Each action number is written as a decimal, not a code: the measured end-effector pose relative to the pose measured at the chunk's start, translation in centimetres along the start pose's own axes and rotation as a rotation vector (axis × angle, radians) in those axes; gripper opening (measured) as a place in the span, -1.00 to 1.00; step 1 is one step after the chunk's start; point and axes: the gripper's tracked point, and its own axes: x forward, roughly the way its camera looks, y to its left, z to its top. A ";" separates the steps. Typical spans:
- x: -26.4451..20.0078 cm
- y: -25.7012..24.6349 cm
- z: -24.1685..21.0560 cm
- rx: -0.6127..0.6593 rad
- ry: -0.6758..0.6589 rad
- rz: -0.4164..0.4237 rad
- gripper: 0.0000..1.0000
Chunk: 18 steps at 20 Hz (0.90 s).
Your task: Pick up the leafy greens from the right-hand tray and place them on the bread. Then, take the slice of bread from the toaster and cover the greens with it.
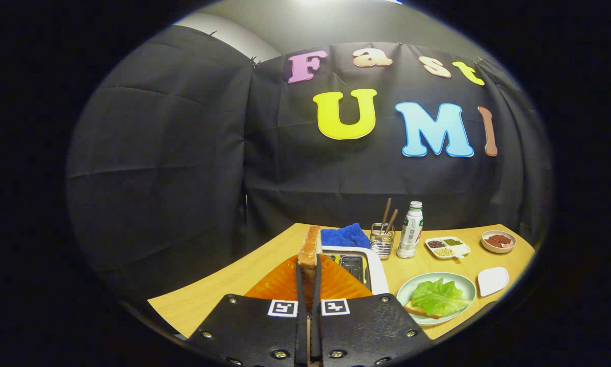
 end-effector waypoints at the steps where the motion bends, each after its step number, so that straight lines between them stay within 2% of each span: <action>1: -0.1 0.1 0.5 0.000 -0.006 0.007 -0.94; 14: -3.6 -1.4 6.1 0.040 -0.116 0.051 -0.95; 18: -4.9 -3.3 7.3 0.042 -0.138 0.033 -0.95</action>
